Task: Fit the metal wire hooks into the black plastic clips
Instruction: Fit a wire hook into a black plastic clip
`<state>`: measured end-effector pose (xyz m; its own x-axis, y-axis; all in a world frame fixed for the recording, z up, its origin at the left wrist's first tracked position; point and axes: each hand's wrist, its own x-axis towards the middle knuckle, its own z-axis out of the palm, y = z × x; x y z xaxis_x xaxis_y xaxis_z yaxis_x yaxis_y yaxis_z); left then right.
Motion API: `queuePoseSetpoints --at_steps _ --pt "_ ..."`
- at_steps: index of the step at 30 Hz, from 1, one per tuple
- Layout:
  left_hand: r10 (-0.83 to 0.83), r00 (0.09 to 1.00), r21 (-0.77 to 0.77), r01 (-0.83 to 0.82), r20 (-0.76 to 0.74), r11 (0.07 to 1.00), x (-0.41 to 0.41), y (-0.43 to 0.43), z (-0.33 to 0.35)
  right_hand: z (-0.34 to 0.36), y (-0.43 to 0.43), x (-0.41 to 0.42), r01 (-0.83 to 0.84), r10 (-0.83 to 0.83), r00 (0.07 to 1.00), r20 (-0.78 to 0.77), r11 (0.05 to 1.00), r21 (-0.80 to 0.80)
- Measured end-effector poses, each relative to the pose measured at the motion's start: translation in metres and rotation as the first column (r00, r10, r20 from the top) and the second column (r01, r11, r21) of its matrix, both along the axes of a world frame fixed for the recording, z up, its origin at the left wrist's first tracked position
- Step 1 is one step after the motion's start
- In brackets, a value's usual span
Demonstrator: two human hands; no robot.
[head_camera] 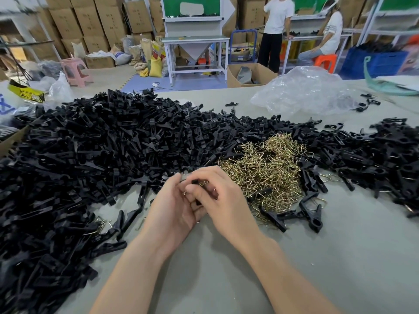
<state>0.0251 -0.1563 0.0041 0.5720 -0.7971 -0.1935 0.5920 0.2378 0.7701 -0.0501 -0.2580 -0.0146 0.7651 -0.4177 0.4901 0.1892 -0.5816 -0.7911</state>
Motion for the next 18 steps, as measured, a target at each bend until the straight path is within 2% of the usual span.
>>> queuePoseSetpoints --at_steps 2,5,7,9,11,13,15,18 --pt "0.095 0.995 0.036 -0.096 0.032 0.995 0.001 -0.004 -0.004 0.0 -0.004 -0.002 0.054 -0.054 0.999 -0.007 0.999 -0.001" --pt "0.246 0.967 0.041 -0.249 0.066 0.968 0.006 -0.002 -0.01 -0.001 -0.007 -0.007 0.105 -0.112 0.993 -0.046 0.985 -0.139" --pt "0.236 0.964 0.047 -0.243 0.121 0.969 0.006 0.003 -0.013 0.0 -0.008 -0.01 0.121 -0.14 0.989 -0.05 0.953 -0.278" --pt "0.227 0.966 0.032 -0.233 0.127 0.972 0.005 0.006 -0.013 0.002 -0.008 -0.013 0.134 -0.16 0.986 -0.053 0.933 -0.334" --pt "0.242 0.964 -0.002 -0.243 0.114 0.97 0.003 0.008 -0.012 0.004 -0.008 -0.019 0.148 -0.165 0.985 -0.047 0.954 -0.26" --pt "0.248 0.954 -0.009 -0.25 0.17 0.968 -0.001 0.008 -0.012 0.008 -0.009 -0.029 0.213 -0.216 0.976 -0.017 0.972 -0.098" --pt "0.218 0.926 0.031 -0.239 0.309 0.971 -0.006 0.008 -0.014 0.013 -0.014 -0.042 0.272 -0.28 0.959 0.037 0.952 0.139" --pt "0.136 0.829 0.118 -0.236 0.543 0.965 -0.013 0.007 -0.021 0.021 -0.031 -0.07 0.306 -0.37 0.925 0.082 0.857 0.414"
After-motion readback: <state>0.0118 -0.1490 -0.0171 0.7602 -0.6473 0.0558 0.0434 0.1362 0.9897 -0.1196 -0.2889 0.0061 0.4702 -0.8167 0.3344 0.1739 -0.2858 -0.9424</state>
